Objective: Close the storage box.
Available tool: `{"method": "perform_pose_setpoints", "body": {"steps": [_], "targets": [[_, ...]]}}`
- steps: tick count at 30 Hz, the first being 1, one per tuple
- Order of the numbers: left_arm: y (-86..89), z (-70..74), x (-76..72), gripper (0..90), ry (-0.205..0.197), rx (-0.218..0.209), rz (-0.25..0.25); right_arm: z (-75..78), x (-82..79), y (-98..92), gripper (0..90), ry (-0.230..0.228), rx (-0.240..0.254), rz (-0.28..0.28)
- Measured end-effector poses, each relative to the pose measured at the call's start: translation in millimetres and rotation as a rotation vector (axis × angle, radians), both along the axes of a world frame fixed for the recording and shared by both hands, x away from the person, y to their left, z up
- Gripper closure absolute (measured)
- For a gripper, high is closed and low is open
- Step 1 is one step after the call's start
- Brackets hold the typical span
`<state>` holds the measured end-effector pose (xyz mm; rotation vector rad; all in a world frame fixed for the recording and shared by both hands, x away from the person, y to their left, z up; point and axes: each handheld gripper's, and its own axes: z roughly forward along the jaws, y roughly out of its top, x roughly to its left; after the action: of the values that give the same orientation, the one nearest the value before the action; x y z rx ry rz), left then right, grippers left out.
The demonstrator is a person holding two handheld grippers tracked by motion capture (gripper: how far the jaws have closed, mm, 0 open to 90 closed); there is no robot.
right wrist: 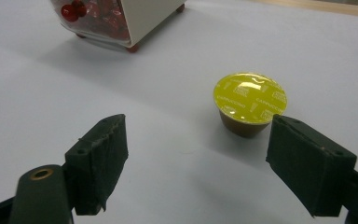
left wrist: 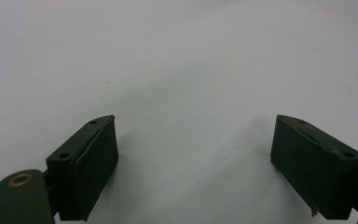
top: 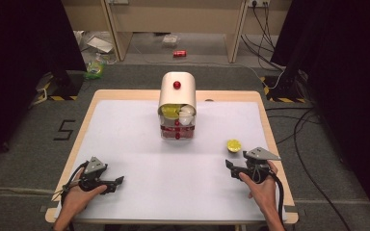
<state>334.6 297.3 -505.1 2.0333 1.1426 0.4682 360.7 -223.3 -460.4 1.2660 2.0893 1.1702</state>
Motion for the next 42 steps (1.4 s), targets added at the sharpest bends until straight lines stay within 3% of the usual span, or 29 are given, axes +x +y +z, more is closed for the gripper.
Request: {"method": "perform_pose_setpoints", "body": {"steps": [42], "targets": [[-0.1, 0.0, -0.1, 14.1, 0.000, 0.002, 0.000, -23.2, -23.1, -28.3, 19.9, 0.142, -0.079, 0.006]]}}
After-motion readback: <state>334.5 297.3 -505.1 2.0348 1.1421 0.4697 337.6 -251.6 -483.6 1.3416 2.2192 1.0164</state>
